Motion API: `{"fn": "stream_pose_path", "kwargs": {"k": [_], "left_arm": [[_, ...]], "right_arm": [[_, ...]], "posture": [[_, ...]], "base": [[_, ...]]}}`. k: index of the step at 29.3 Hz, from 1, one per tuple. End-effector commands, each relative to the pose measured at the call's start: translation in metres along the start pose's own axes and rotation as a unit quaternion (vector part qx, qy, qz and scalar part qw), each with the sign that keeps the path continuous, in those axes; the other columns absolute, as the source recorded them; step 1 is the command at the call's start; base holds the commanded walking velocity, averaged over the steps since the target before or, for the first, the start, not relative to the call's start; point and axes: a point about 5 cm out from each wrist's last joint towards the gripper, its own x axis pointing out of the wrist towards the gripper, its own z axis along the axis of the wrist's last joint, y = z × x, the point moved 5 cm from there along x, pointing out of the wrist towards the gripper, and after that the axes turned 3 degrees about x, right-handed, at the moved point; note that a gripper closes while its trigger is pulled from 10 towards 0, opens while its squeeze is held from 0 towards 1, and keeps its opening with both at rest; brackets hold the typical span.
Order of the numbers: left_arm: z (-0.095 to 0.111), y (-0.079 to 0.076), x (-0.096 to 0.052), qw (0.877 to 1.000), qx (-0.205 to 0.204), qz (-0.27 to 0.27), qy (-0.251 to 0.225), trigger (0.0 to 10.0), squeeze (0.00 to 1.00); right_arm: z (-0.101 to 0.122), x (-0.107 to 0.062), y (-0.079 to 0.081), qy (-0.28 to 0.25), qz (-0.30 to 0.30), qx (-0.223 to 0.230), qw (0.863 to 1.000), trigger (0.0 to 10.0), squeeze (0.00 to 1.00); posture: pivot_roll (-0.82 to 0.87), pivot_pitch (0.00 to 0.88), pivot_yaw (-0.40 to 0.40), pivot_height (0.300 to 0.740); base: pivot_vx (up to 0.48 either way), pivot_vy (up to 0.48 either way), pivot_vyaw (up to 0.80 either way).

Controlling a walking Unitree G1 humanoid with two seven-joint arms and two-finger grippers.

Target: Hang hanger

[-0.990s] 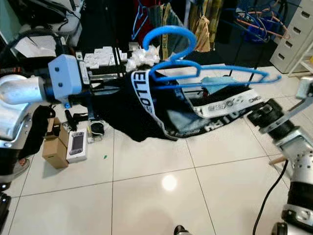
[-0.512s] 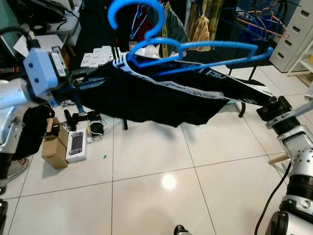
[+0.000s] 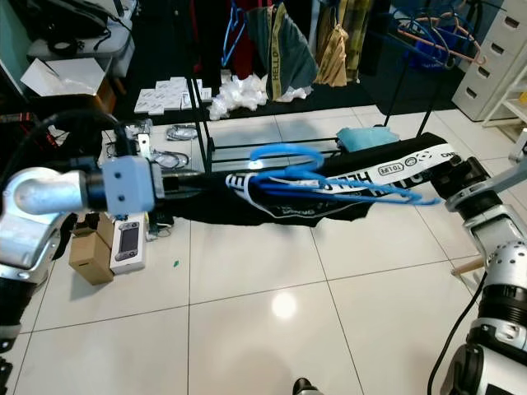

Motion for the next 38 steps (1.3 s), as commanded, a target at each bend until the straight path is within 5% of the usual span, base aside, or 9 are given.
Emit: {"fn": "stream_pose_path", "kwargs": {"k": [1, 17, 38], "left_arm": [[-0.007, -0.004, -0.002, 1.000, 0.008, -0.010, 0.019, 10.0, 0.00], [-0.026, 0.021, -0.011, 0.994, 0.051, 0.057, 0.083, 10.0, 0.00], [-0.016, 0.043, -0.013, 0.990, 0.066, 0.106, 0.063, 10.0, 0.00]], "right_arm": [[0.007, -0.003, -0.002, -0.008, -0.005, -0.004, 1.000, 0.0, 0.00], [0.006, 0.001, 0.009, -0.004, 0.026, -0.004, 1.000, 0.0, 0.00], [-0.028, -0.007, -0.006, 0.065, -0.008, -0.022, 0.998, 0.0, 0.00]], "posture": [[-0.02, 0.131, -0.006, 0.740], [-0.02, 0.131, -0.008, 0.740], [-0.02, 0.133, -0.009, 0.740]], "base": [[0.000, 0.000, 0.00], [0.000, 0.000, 0.00], [0.000, 0.000, 0.00]]}}
